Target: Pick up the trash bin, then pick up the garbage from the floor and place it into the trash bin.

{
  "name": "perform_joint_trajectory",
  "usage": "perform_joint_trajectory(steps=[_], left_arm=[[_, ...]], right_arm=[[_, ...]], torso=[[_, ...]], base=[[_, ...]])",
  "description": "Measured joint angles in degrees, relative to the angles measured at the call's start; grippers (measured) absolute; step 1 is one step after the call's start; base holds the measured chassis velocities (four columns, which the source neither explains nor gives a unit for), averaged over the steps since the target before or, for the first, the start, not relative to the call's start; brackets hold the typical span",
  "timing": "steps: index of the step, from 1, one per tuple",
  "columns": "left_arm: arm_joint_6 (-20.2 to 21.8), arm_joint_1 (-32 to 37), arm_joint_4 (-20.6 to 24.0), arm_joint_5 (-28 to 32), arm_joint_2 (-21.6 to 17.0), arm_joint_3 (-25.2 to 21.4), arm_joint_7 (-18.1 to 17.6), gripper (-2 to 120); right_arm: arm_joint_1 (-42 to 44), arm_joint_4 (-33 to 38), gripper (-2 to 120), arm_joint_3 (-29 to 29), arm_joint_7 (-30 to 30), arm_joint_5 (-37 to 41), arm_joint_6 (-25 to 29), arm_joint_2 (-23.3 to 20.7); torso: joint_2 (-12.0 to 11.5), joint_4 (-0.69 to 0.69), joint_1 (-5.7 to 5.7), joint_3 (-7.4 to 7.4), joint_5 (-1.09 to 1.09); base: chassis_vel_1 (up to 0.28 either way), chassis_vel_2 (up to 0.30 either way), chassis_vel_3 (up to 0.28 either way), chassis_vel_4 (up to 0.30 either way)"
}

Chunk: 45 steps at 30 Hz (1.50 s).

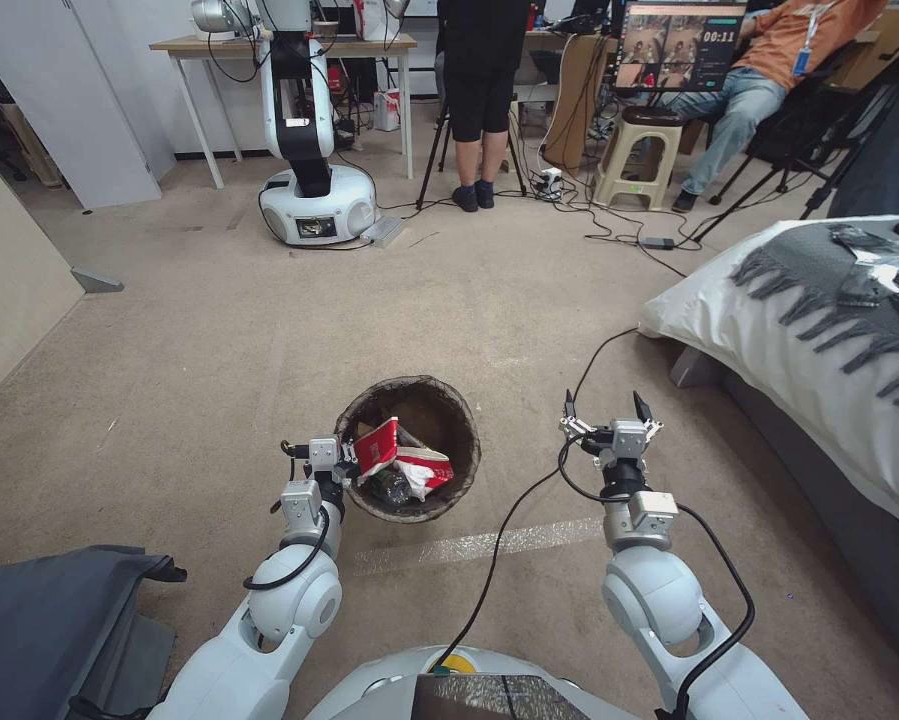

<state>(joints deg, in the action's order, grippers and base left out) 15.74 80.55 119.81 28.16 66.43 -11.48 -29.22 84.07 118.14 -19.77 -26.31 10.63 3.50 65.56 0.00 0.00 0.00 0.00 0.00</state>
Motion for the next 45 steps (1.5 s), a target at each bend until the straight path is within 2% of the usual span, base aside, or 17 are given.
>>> perform_joint_trajectory(steps=[1,3,4,5,6,9,11,20,30,38,45], left_arm=[[0.0,0.0,0.0,0.0,0.0,0.0,0.0,0],[3.0,-0.8,1.3,5.2,-0.8,0.3,-1.6,0],[3.0,-0.8,1.3,5.2,-0.8,0.3,-1.6,0],[4.2,-1.2,1.7,7.5,-1.0,0.4,-2.4,0],[6.8,-2.1,2.3,12.4,-1.5,0.5,-4.6,0],[8.7,-3.0,2.4,15.9,-1.7,0.4,-6.3,0],[12.3,-4.6,2.3,23.3,-2.1,0.4,-9.4,0],[15.8,-7.9,-1.0,31.6,-2.2,1.5,-13.0,0],[16.0,-9.0,-5.2,33.3,-1.7,2.0,-13.2,0],[15.6,-10.0,-8.8,33.5,-0.7,2.2,-12.3,0],[15.2,-10.3,-10.4,32.7,-0.3,2.5,-11.5,0]], right_arm=[[0.0,0.0,100,0.0,0.0,0.0,0.0,0.0],[-0.1,0.0,100,0.1,-0.1,0.0,0.0,0.0],[-0.1,0.0,100,0.1,-0.1,0.0,0.0,0.0],[-0.1,0.0,100,0.1,-0.1,0.0,0.0,0.0],[-0.1,-0.1,100,0.2,-0.1,0.0,0.0,-0.1],[-0.1,-0.1,100,0.2,-0.2,0.0,0.0,-0.1],[-0.1,-0.1,100,0.1,-0.3,0.0,0.1,-0.1],[-0.1,-0.1,100,0.1,-0.5,0.0,0.3,0.4],[-0.5,-0.5,100,1.0,-0.7,-0.1,0.4,1.1],[-0.5,-0.8,100,1.8,-0.8,-0.6,0.5,1.6],[-0.5,-0.7,100,2.0,-0.9,-0.7,0.5,1.8]], torso=[[0.0,0.0,0.0,0.0,0.0],[0.0,-0.01,0.0,0.0,0.0],[0.0,-0.01,0.0,0.0,0.0],[0.0,0.0,0.0,0.0,0.0],[0.0,0.0,0.0,0.0,0.0],[0.0,0.0,0.0,0.0,0.0],[0.0,0.0,0.0,0.0,0.01],[0.0,0.0,0.0,0.0,0.0],[0.0,0.0,0.0,0.0,0.0],[0.0,-0.04,-0.01,0.03,-0.08],[0.0,-0.03,-0.01,0.04,-0.08]], base=[[0.0,0.0,0.0,0.0],[0.0,0.0,0.0,0.0],[0.0,0.0,0.0,0.0],[0.0,0.0,0.0,0.0],[0.0,0.0,0.0,0.0],[0.0,0.0,0.0,0.0],[0.0,0.0,0.0,0.0],[0.0,0.0,0.0,0.0],[0.0,0.0,0.0,0.0],[0.0,0.0,0.0,0.0],[0.0,0.0,0.0,0.0]])
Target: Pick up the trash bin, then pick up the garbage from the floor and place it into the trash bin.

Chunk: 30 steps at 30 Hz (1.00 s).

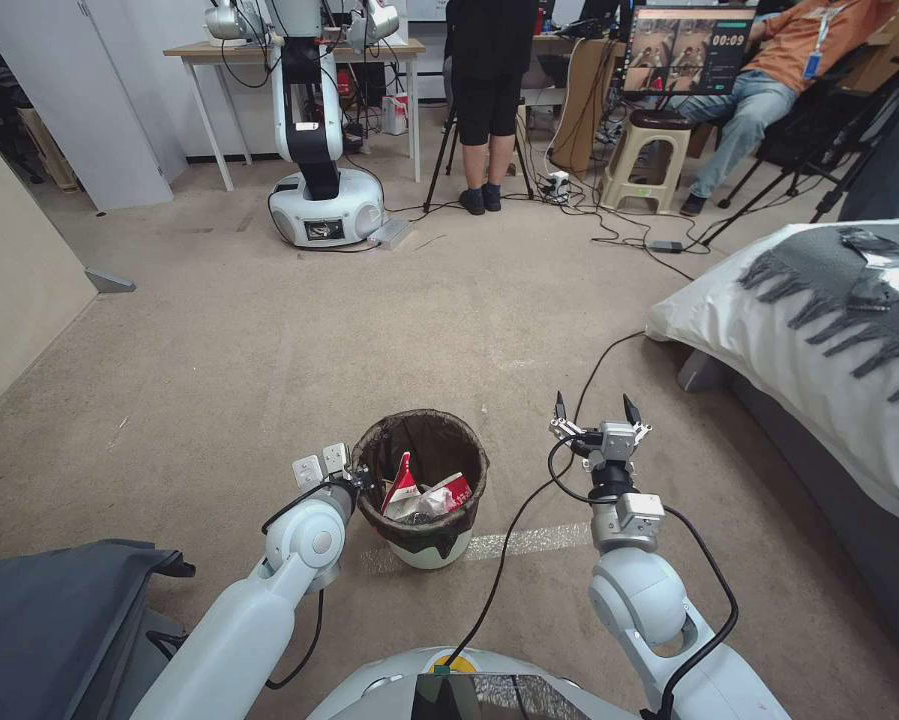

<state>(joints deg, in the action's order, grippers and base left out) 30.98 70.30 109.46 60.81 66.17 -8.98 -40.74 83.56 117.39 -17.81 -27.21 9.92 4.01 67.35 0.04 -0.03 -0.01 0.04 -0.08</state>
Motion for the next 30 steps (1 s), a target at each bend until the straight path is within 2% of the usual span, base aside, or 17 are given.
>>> perform_joint_trajectory(steps=[4,7,8,9,11,14,15,18,23,26,30], left_arm=[[-0.6,0.3,-0.1,-0.6,0.0,0.0,0.7,5],[-1.5,0.9,0.4,-1.2,-0.1,-0.1,1.4,21],[-1.5,0.9,0.4,-1.2,-0.1,-0.1,1.4,21],[-1.7,1.0,0.7,-1.2,0.1,-0.2,1.7,28],[-1.7,1.1,0.9,-1.2,0.2,-0.2,1.8,32],[-2.4,1.3,1.3,-1.2,0.4,-0.2,2.8,48],[-2.4,1.3,1.3,-1.2,0.4,-0.2,2.8,48],[-4.0,1.4,1.6,-1.6,0.6,0.0,4.8,63],[-5.9,1.6,2.3,-2.6,0.8,0.2,7.4,75],[-8.5,1.6,3.9,-5.1,1.1,0.2,10.7,90],[-10.1,1.9,6.0,-7.2,1.2,-0.3,12.4,99]], right_arm=[[0.1,0.1,100,0.1,0.0,0.0,0.0,0.1],[0.1,0.0,100,0.3,0.0,-0.3,0.0,0.4],[0.1,0.0,100,0.3,0.0,-0.3,0.0,0.4],[0.2,0.0,100,0.5,0.0,-0.4,0.0,0.7],[0.3,0.0,100,0.6,0.0,-0.5,0.0,0.8],[0.6,0.1,100,0.9,0.0,-0.7,0.0,0.9],[0.6,0.1,100,0.9,0.0,-0.7,0.0,0.9],[0.8,0.1,100,1.1,0.0,-1.0,0.1,1.1],[0.9,0.1,100,1.4,0.0,-1.2,0.2,1.5],[0.9,0.1,100,1.7,0.0,-1.5,0.3,2.2],[0.9,0.2,100,1.7,0.1,-1.6,0.3,2.7]], torso=[[0.0,0.02,0.0,-0.01,0.04],[0.0,0.02,0.0,-0.04,0.09],[0.0,0.02,0.0,-0.04,0.09],[0.0,0.04,0.0,-0.05,0.1],[0.0,0.05,0.01,-0.06,0.13],[0.0,0.04,0.01,-0.07,0.13],[0.0,0.04,0.01,-0.07,0.13],[-0.1,0.02,0.02,-0.08,0.14],[-0.1,0.04,0.02,-0.08,0.15],[-0.1,0.07,0.02,-0.07,0.12],[-0.1,0.05,0.02,-0.06,0.1]], base=[[0.0,0.0,0.0,0.0],[0.0,0.0,0.0,0.0],[0.0,0.0,0.0,0.0],[0.0,0.0,0.0,0.0],[0.0,0.0,0.0,0.0],[0.0,0.0,0.0,0.0],[0.0,0.0,0.0,0.0],[0.0,0.0,0.0,0.0],[0.0,0.0,0.0,0.0],[0.0,0.0,0.0,0.0],[0.0,0.0,0.0,0.0]])
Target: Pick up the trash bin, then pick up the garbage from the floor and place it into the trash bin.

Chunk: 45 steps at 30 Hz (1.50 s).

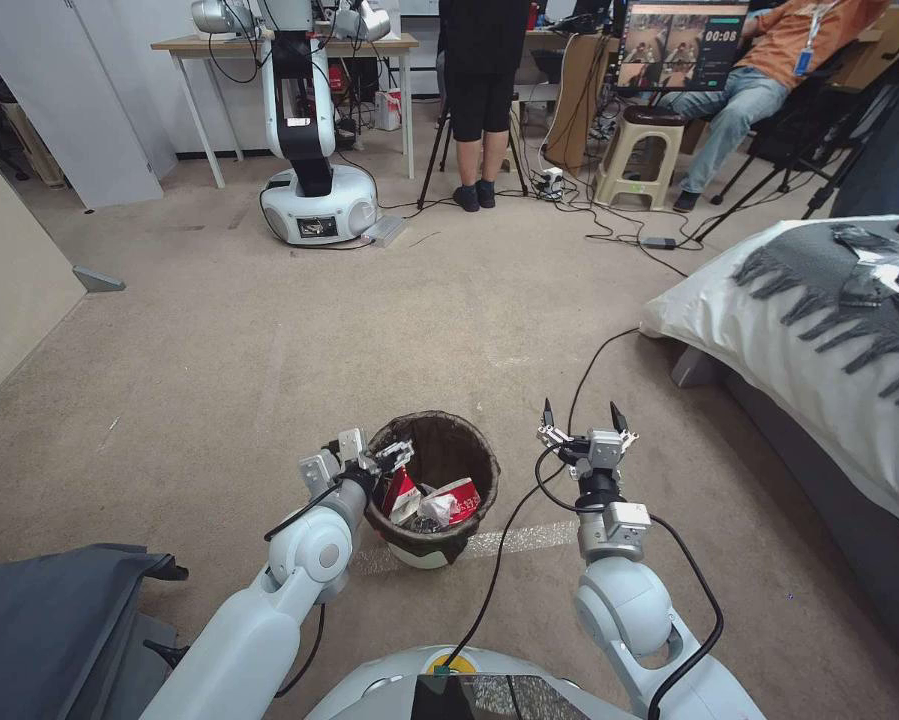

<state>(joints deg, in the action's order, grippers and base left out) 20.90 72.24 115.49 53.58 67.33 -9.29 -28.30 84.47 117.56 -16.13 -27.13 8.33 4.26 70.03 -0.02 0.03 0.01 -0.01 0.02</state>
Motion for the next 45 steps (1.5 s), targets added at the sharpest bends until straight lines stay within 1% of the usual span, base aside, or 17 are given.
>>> perform_joint_trajectory(steps=[4,10,12,14,15,16,17,18,20,22,24,25,27,28,29,32,45], left_arm=[[-1.3,1.0,1.9,-4.5,-0.2,-0.6,1.7,100],[-2.4,2.5,3.6,-8.0,-0.3,-1.4,2.3,100],[-4.2,3.6,4.3,-12.9,-0.4,-2.1,3.2,100],[-4.7,4.0,4.5,-14.4,-0.4,-2.4,3.4,100],[-6.5,5.5,5.0,-20.8,-0.3,-3.6,4.0,100],[-7.1,6.0,5.1,-22.9,-0.3,-4.0,4.2,100],[-9.1,7.8,5.1,-29.5,0.1,-5.5,4.6,100],[-9.1,7.8,5.1,-29.5,0.1,-5.5,4.6,100],[-11.0,9.4,5.0,-35.2,0.5,-7.1,4.8,100],[-11.4,9.7,4.9,-36.4,0.6,-7.5,4.8,100],[-14.6,12.4,3.7,-43.9,1.4,-10.0,4.6,100],[-14.6,12.4,3.7,-43.9,1.4,-10.0,4.6,100],[-18.9,14.3,1.3,-49.7,2.7,-11.9,3.9,100],[-23.3,15.7,-1.8,-53.0,4.6,-13.0,2.8,100],[-23.3,15.7,-1.8,-53.0,4.6,-13.0,2.8,100],[-27.2,17.2,-7.1,-54.4,8.5,-13.4,1.8,100],[-26.7,17.1,-7.3,-54.0,9.9,-13.2,1.0,100]], right_arm=[[0.2,0.1,100,-0.4,0.0,0.0,0.0,0.2],[0.7,0.1,100,-0.8,0.0,-0.1,0.4,1.0],[1.1,0.1,100,-1.0,0.1,-0.5,0.7,1.4],[1.2,0.1,100,-1.0,0.1,-0.6,0.9,1.5],[1.5,0.1,100,-1.2,0.3,-1.0,1.4,1.9],[1.6,0.1,100,-1.3,0.3,-1.1,1.5,2.0],[1.8,0.0,100,-1.9,0.6,-1.6,2.1,2.5],[1.8,0.0,100,-1.9,0.6,-1.6,2.1,2.5],[2.0,-0.2,100,-2.6,0.8,-1.9,2.5,2.9],[2.0,-0.2,100,-2.7,0.8,-1.9,2.5,3.0],[2.2,-0.7,100,-4.0,1.1,-2.4,3.1,3.6],[2.2,-0.7,100,-4.0,1.1,-2.4,3.1,3.6],[2.4,-1.6,100,-5.4,1.4,-3.3,4.1,4.4],[2.7,-2.4,100,-6.2,1.7,-4.0,5.0,4.9],[2.7,-2.4,100,-6.2,1.7,-4.0,5.0,4.9],[4.1,-4.6,100,-7.1,2.6,-6.4,7.5,5.0],[5.0,-4.9,100,-7.6,2.7,-7.5,7.9,4.7]], torso=[[0.0,-0.01,0.0,0.01,-0.01],[0.0,-0.01,0.0,0.01,-0.01],[0.0,-0.01,0.0,0.01,-0.01],[0.0,-0.02,0.0,0.01,-0.01],[0.0,-0.02,0.0,0.01,-0.01],[0.0,-0.03,0.0,0.01,-0.02],[0.0,-0.03,0.0,0.02,-0.01],[0.0,-0.03,0.0,0.02,-0.01],[0.0,-0.05,0.0,0.02,-0.02],[0.0,-0.03,0.0,0.02,-0.02],[0.0,-0.04,-0.01,0.02,-0.02],[0.0,-0.04,-0.01,0.02,-0.02],[0.0,-0.03,-0.01,0.02,-0.02],[0.0,-0.03,-0.01,0.02,-0.02],[0.0,-0.03,-0.01,0.02,-0.02],[0.0,-0.02,-0.01,0.02,-0.02],[0.0,-0.02,-0.01,0.02,-0.02]], base=[[0.0,0.0,0.0,0.0],[0.0,0.0,0.0,0.0],[0.0,0.0,0.0,0.0],[0.0,0.0,0.0,0.0],[0.0,0.0,0.0,0.0],[0.0,0.0,0.0,0.0],[0.0,0.0,0.0,0.0],[0.0,0.0,0.0,0.0],[0.0,0.0,0.0,0.0],[0.0,0.0,0.0,0.0],[0.0,0.0,0.0,0.0],[0.0,0.0,0.0,0.0],[0.0,0.0,0.0,0.0],[0.0,0.0,0.0,0.0],[0.0,0.0,0.0,0.0],[0.0,0.0,0.0,0.0],[0.0,0.0,0.0,0.0]])
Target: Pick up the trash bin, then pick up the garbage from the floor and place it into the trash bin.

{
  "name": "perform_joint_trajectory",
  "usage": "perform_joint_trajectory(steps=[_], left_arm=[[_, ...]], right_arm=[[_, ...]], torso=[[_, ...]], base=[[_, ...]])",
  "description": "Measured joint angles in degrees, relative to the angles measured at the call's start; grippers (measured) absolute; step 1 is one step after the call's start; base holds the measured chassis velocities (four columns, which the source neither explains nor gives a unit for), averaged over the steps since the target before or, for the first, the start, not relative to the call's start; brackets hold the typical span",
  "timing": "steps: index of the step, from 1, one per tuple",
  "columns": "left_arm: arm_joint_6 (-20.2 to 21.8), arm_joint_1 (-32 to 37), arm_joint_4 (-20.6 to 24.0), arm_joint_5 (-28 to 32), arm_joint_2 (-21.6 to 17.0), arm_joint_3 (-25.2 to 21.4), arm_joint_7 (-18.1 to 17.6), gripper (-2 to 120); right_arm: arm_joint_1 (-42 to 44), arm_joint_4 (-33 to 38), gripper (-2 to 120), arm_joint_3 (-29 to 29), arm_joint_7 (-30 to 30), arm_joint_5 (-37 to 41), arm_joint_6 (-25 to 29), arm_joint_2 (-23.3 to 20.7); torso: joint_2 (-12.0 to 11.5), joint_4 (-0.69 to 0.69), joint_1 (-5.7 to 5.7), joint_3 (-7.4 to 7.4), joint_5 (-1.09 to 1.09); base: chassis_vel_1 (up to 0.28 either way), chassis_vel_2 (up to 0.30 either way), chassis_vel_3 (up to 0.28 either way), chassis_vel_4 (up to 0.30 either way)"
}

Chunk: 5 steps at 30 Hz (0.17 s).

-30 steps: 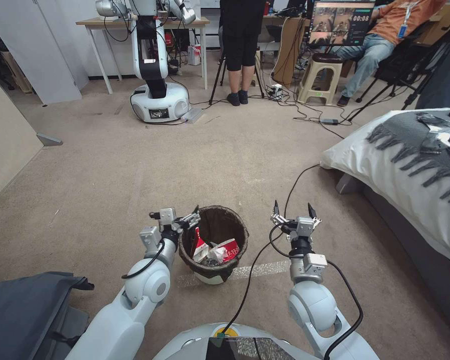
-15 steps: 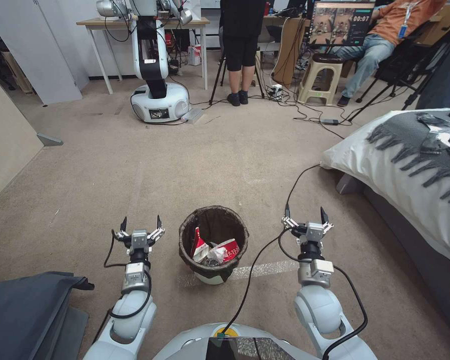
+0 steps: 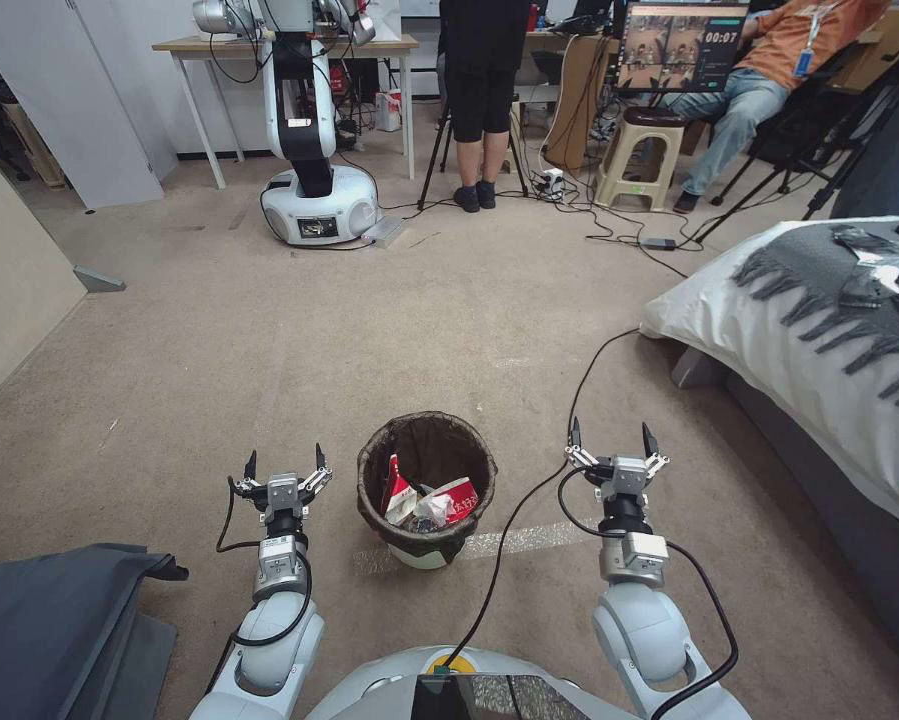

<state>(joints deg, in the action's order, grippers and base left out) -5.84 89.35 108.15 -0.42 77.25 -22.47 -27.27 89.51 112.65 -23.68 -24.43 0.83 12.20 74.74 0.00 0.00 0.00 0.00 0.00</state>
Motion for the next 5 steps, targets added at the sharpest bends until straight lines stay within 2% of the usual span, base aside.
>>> perform_joint_trajectory(steps=[5], left_arm=[[0.1,0.0,0.1,0.1,0.0,0.0,0.0,100]], right_arm=[[0.0,0.1,100,0.0,0.0,0.0,-0.1,0.0]], torso=[[0.0,0.0,0.0,0.0,0.0]], base=[[0.0,0.0,0.0,0.0]])
